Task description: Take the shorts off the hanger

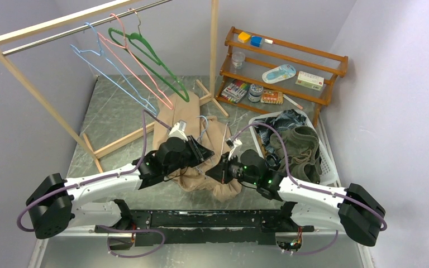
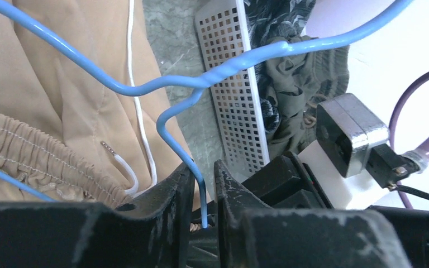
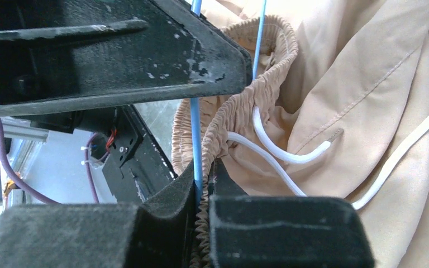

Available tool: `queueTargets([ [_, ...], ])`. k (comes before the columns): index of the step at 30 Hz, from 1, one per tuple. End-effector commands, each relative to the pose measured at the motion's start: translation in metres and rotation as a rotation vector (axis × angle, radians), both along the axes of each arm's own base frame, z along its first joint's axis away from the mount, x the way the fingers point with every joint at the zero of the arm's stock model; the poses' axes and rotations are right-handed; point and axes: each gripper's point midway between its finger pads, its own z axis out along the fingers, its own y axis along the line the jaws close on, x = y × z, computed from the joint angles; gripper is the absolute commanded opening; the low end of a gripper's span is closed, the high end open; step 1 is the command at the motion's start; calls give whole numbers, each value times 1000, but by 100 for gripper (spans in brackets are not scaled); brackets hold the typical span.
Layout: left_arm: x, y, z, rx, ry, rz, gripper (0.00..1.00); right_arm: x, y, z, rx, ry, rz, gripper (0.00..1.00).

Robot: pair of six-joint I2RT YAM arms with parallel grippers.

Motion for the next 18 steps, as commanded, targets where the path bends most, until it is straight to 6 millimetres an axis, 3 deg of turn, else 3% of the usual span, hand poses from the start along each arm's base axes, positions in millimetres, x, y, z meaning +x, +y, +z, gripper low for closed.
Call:
queueTargets([
  [1,1,-2,3,33,6,9,19,-3,11,28,81,-50,50,0],
  [5,-2,3,-9,52,50,21,8,-4,13,31,77,-48,62,5],
  [11,-3,14,-18,69,91,71,7,-9,5,27,-11,-16,79,45],
  [13,-2,17,-19,79,95,87,7,-9,-5,23,-54,-7,52,54],
  [18,0,18,-17,83,94,98,7,-16,-24,16,-119,19,29,62],
])
